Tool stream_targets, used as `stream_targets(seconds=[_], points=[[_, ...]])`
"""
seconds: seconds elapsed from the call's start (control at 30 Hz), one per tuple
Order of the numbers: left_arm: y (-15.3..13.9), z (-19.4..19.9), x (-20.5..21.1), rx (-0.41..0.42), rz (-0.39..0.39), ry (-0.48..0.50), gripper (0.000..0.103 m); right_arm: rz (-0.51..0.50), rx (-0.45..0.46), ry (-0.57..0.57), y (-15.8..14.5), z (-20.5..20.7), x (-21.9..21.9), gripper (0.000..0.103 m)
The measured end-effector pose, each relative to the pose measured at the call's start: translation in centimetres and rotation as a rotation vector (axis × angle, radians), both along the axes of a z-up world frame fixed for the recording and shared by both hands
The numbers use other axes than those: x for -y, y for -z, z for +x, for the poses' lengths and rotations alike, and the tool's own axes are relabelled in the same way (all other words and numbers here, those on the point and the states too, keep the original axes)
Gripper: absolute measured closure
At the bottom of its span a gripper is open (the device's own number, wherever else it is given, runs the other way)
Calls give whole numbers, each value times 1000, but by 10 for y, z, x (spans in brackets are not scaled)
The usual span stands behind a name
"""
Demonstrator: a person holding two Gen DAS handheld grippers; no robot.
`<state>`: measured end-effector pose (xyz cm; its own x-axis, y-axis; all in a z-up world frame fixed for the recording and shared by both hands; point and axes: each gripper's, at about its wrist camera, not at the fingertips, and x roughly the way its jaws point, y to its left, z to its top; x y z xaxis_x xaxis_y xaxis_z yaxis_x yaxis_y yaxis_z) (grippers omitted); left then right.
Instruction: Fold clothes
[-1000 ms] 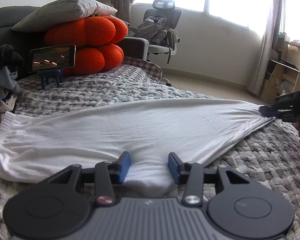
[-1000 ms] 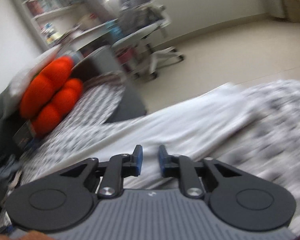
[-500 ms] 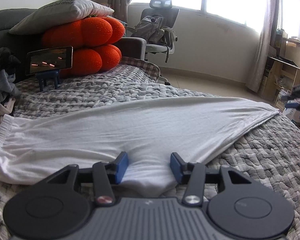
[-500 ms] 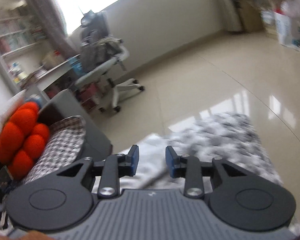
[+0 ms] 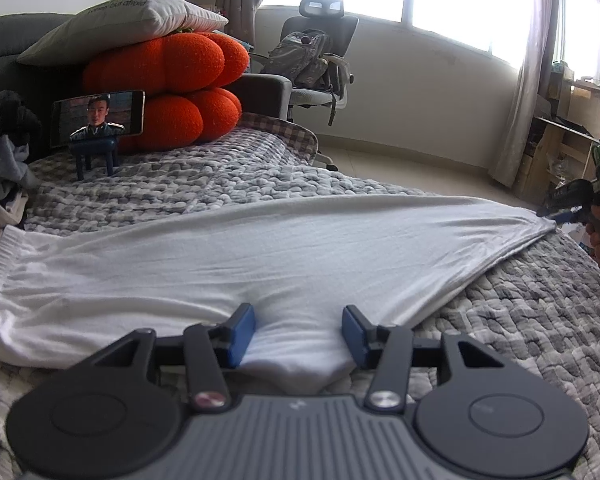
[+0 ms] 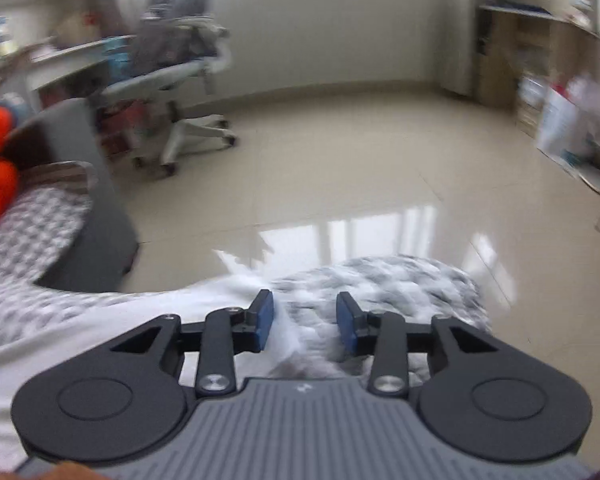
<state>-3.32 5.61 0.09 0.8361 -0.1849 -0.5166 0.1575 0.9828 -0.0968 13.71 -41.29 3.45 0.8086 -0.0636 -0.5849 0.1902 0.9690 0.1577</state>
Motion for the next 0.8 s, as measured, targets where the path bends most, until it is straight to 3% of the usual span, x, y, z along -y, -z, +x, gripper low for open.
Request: stream_targets(seconds=[0.03,0.13,0.23,0.37,0.47,0.53,0.67,0.7,0.8], points=[[0,0,0,0,-1,1,52,-15,14,-27,-3,-4,-4,63],[0,0,0,0,-5,2,51,-27,78,-277,-16,-14,-52,61],[0,0,-1,0,-8,2,51,-33,48,-535,-17,-20,-111,61],[0,0,-1,-1,-6,1,51,-103,3,-728,-8,-12,-169,60],[0,0,-1,-1,-6,1,51,-94,-84,-645,6,20,-178,60],[0,0,-1,0,-9,2,51,-108,-49,-578,7,24,-172,61],[0,0,-3,-2,-19,3,51,-324,11,-247,1,29,-173,57],[-1,0,-3,-1,-20,4,51,-314,38,-242,-3,24,-171,57],[-1,0,-3,-1,-25,6,50,-158,69,-356,-19,2,-166,56]])
